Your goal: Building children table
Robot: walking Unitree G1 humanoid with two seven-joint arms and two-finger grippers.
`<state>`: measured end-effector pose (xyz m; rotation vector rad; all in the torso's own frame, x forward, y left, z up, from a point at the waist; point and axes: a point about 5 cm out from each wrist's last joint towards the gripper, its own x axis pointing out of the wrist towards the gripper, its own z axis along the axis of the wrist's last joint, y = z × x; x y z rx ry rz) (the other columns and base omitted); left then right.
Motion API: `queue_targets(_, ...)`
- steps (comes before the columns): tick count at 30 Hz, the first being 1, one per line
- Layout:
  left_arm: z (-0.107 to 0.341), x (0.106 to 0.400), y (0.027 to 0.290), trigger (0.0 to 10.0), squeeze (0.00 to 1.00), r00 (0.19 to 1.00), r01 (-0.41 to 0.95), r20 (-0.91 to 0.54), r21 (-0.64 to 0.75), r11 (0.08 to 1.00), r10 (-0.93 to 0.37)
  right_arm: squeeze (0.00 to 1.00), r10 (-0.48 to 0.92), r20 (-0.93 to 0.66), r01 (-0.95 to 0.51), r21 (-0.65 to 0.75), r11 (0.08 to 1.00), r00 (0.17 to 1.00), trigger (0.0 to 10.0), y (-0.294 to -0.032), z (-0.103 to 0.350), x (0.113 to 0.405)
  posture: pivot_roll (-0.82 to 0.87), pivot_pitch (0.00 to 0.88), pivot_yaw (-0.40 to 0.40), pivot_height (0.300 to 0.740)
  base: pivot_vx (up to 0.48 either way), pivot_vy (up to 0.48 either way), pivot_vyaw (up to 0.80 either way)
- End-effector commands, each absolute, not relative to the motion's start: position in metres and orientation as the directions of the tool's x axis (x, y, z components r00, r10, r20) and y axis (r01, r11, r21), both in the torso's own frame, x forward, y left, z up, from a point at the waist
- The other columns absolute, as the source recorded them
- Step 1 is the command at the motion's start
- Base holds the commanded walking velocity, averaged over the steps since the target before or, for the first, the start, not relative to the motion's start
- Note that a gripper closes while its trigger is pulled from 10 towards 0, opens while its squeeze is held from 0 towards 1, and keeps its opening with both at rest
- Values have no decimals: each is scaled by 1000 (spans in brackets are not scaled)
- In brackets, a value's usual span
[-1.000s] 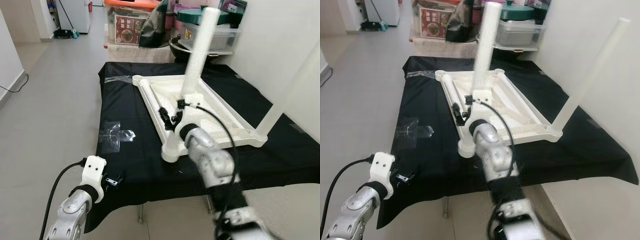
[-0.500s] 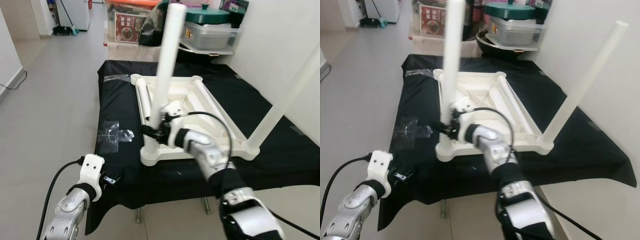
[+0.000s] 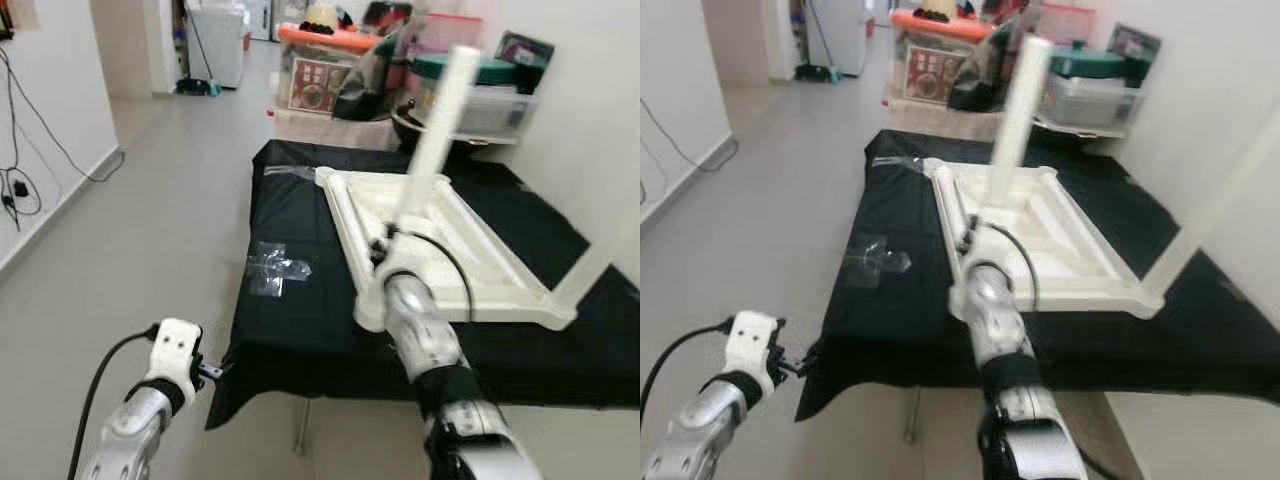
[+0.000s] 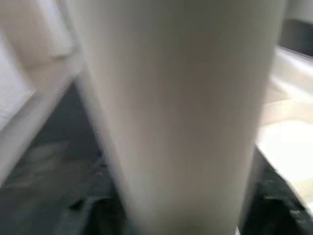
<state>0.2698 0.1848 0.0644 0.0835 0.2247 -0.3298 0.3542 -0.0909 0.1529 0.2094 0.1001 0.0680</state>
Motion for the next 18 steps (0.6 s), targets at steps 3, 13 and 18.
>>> queue_targets(3, 64, 272, 182, 10000, 0, 914, 346, -238, 37, 937, -328, 0, 310, -29, -296, 221, 929, 950, 10000, -62, 179, 355, 73, 0, -120, 740, 0, 0, 0)
queue_targets(13, 63, 272, 181, 10000, 0, 916, 344, -234, 36, 938, -327, 0, 826, 34, -827, 2, 563, 562, 10000, -59, 205, 357, 92, 0, -132, 740, 0, 0, 0)
queue_targets(18, 64, 272, 180, 10000, 0, 916, 344, -231, 36, 938, -327, 0, 814, -64, -815, 19, 579, 577, 10000, -47, 183, 365, 108, 0, -140, 740, 0, 0, 0)
